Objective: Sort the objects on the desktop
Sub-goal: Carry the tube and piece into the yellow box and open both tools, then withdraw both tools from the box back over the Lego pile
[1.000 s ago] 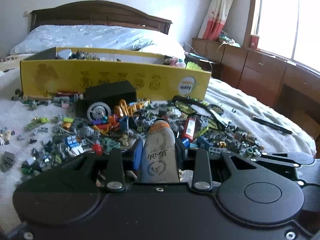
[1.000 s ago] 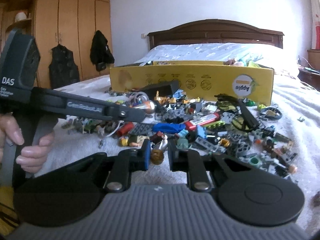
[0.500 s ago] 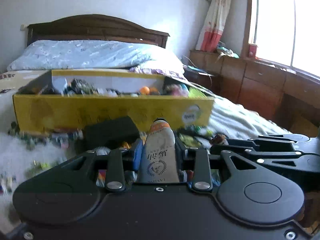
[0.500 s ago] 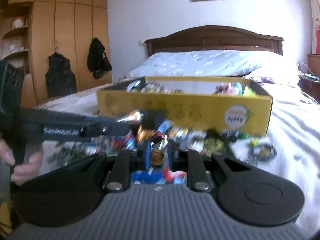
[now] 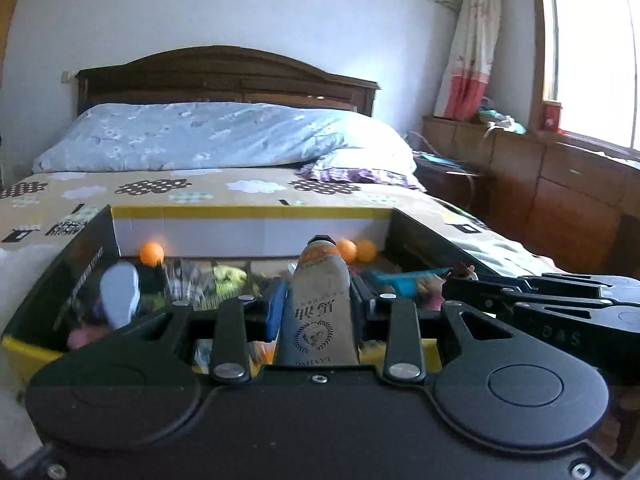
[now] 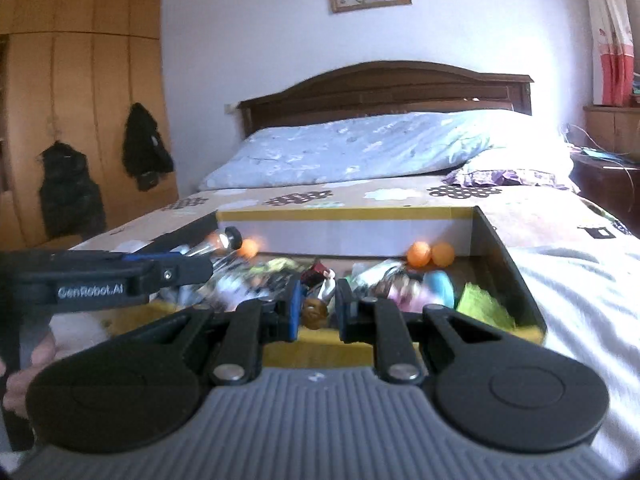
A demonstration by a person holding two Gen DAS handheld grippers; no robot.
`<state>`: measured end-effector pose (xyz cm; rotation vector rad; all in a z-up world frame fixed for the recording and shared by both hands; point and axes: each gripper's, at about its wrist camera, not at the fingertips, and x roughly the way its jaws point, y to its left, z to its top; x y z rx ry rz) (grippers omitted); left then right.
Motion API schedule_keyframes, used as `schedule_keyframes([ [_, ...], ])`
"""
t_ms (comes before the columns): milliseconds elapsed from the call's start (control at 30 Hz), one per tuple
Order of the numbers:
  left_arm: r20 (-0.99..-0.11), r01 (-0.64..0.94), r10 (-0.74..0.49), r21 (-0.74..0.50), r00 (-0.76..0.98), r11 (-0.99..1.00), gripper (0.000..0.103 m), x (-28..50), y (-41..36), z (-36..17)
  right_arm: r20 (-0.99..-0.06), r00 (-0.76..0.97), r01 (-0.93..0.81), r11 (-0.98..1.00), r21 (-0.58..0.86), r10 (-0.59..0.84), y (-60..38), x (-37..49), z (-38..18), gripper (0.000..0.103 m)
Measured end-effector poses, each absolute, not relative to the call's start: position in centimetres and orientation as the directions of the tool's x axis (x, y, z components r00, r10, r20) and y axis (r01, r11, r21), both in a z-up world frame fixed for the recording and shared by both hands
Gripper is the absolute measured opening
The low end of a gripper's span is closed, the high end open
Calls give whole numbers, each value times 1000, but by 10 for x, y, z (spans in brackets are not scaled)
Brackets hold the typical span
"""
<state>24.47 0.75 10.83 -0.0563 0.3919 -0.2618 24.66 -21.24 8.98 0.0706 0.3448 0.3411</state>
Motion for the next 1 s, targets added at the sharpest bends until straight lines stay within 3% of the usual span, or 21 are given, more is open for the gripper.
schedule_keyframes([
  [400, -475, 79, -117, -99, 872, 992, 32, 358, 17, 100, -410, 887, -164, 974, 154, 214, -217, 350, 74, 22],
  [467, -495, 70, -105, -88, 862, 994, 32, 367, 19, 95, -423, 887, -143, 981, 131, 186, -215, 358, 69, 30],
  [500, -502, 63, -96, -82, 859, 995, 33, 369, 21, 92, -426, 888, -133, 984, 119, 172, -214, 360, 67, 53],
  [567, -507, 57, -88, -76, 857, 995, 46, 369, 21, 88, -425, 890, -129, 984, 120, 168, -212, 359, 66, 63],
  [633, -506, 63, -94, -78, 857, 995, 56, 365, 22, 87, -420, 890, -132, 982, 135, 177, -212, 358, 66, 64],
  [733, -500, 79, -103, -70, 860, 994, 77, 351, 18, 91, -410, 893, -135, 980, 147, 185, -210, 351, 69, 76],
  [800, -491, 98, -109, -47, 865, 994, 78, 340, 15, 94, -396, 899, -139, 979, 150, 189, -208, 343, 73, 85],
  [1000, -470, 141, -113, 25, 875, 990, 87, 298, 5, 106, -368, 908, -152, 976, 159, 201, -205, 305, 89, 92],
])
